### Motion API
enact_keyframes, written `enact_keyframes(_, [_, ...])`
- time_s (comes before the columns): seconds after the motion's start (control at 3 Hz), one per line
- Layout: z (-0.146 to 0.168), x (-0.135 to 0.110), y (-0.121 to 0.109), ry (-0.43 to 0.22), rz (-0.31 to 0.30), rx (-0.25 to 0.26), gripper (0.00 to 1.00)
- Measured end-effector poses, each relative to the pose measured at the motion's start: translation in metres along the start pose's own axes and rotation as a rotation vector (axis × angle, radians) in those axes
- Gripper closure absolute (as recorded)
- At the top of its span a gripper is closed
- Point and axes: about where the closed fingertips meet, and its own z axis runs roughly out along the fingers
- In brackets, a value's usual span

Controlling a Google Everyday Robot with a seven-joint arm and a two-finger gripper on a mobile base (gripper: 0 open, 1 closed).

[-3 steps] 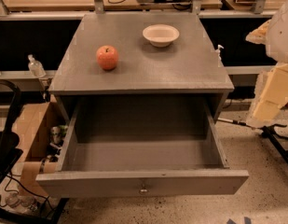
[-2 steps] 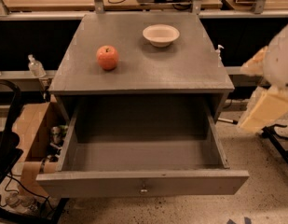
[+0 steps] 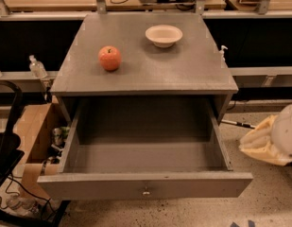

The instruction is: Close top drawer

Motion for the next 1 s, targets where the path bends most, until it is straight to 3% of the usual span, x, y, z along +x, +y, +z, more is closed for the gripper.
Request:
enact_keyframes(0.33, [0.038,0.033,0.036,-0.064,0.105,-0.028,0.96])
enact_keyframes(0.67, [0.073,0.056,0.075,-0.105,0.199,-0.076,1.00])
enact_keyframes(1.0, [0.073,0.056,0.075,-0.105,0.199,-0.076,1.00])
